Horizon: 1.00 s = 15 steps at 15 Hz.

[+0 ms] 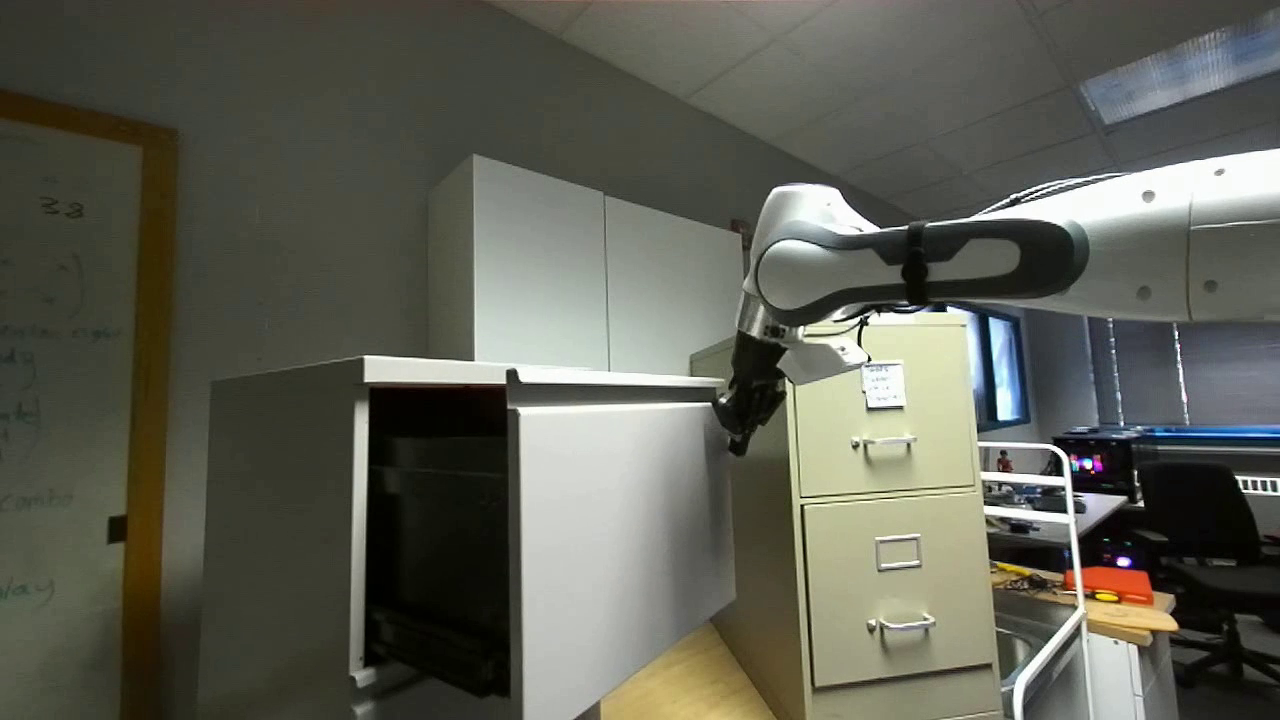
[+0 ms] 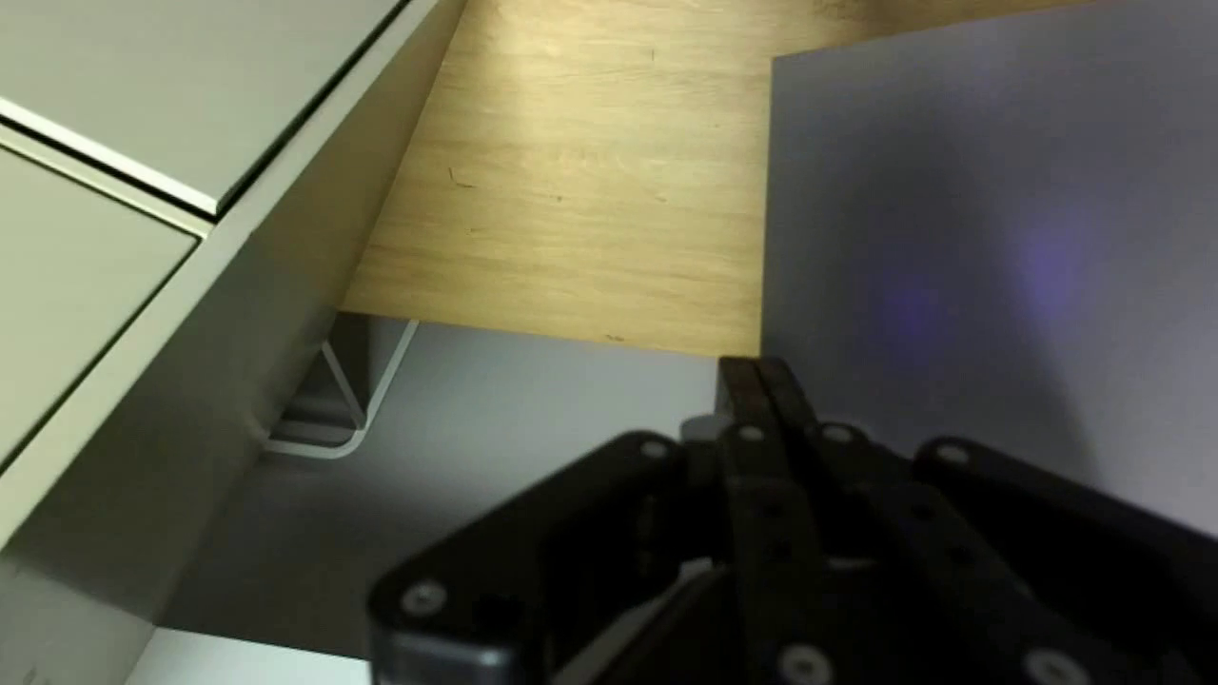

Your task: Close the top drawer of the cabinet to the left.

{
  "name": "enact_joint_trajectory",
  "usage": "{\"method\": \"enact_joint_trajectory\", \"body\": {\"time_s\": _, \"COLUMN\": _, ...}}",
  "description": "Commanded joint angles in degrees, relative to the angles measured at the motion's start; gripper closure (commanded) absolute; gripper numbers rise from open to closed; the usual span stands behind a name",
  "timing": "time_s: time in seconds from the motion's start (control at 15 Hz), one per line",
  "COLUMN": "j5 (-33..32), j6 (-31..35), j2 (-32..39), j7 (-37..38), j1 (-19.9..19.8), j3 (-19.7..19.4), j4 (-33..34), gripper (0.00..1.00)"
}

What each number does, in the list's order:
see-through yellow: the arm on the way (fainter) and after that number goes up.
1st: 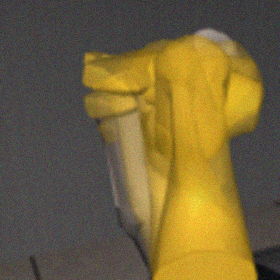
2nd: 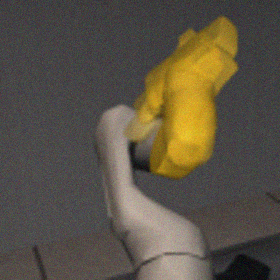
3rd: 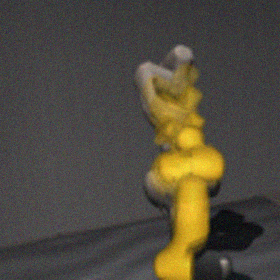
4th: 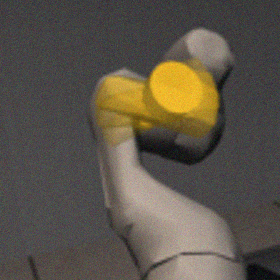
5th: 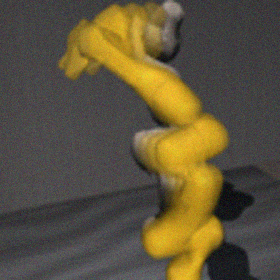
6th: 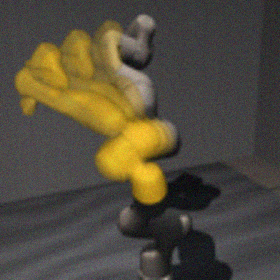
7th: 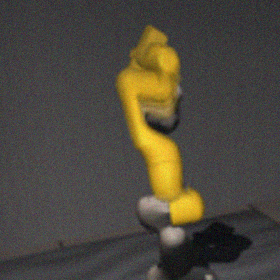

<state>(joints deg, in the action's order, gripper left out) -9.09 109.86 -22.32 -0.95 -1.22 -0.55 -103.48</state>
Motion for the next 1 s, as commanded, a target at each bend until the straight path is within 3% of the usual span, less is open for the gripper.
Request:
{"method": "enact_joint_trajectory", "body": {"time_s": 0.0, "j5": 2.4, "j6": -1.7, "j2": 5.0, "j7": -3.3, "j1": 1.4, "j3": -0.1, "j4": 8.1, "gripper": 0.94}}
{"method": "enact_joint_trajectory", "body": {"time_s": 0.4, "j5": 6.1, "j6": -4.9, "j2": 14.5, "j7": -9.2, "j1": 3.3, "j3": 0.4, "j4": 17.8, "gripper": 0.94}}
{"method": "enact_joint_trajectory", "body": {"time_s": 0.93, "j5": 6.9, "j6": -13.9, "j2": 32.7, "j7": -13.0, "j1": 6.1, "j3": 4.2, "j4": 38.4, "gripper": 0.94}}
